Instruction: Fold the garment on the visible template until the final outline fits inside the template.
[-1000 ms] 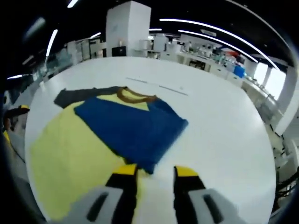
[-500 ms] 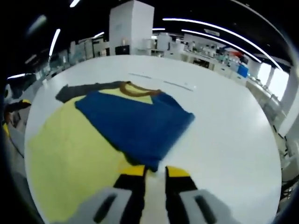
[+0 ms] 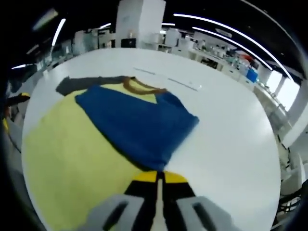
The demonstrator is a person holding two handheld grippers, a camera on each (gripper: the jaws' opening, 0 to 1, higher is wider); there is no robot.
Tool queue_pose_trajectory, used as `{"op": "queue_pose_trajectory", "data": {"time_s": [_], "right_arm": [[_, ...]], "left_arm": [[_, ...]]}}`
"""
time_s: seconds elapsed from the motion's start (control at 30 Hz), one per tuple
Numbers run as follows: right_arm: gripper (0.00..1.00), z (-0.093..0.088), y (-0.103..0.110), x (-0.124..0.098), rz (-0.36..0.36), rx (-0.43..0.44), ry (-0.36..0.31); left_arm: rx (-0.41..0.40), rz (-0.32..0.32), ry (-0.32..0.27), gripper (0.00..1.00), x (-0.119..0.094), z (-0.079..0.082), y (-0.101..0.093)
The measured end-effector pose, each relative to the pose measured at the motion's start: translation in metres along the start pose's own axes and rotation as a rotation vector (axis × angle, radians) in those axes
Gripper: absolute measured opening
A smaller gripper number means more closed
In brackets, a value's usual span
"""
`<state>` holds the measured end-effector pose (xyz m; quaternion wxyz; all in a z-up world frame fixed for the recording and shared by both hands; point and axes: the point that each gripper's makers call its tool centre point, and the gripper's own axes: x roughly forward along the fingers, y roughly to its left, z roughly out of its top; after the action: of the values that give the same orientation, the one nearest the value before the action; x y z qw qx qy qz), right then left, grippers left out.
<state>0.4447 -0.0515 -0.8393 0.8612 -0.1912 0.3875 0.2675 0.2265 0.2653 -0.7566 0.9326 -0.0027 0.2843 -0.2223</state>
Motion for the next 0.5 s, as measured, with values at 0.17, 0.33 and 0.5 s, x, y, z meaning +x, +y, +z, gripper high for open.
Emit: {"op": "queue_pose_trajectory", "data": {"time_s": [0.17, 0.33, 0.5], "right_arm": [[0.05, 0.000, -0.002, -0.006, -0.011, 0.047, -0.007], [0.15, -0.001, 0.009, -0.008, 0.023, 0.154, -0.025], [0.13, -0.010, 0.007, 0.001, 0.002, 0.238, -0.024]], "left_arm": [[0.003, 0.003, 0.006, 0.97, -0.002, -0.002, 0.002], [-0.001, 0.010, 0.008, 0.97, -0.003, -0.004, 0.005], [0.004, 0.017, 0.008, 0.97, -0.004, -0.003, 0.010]]}}
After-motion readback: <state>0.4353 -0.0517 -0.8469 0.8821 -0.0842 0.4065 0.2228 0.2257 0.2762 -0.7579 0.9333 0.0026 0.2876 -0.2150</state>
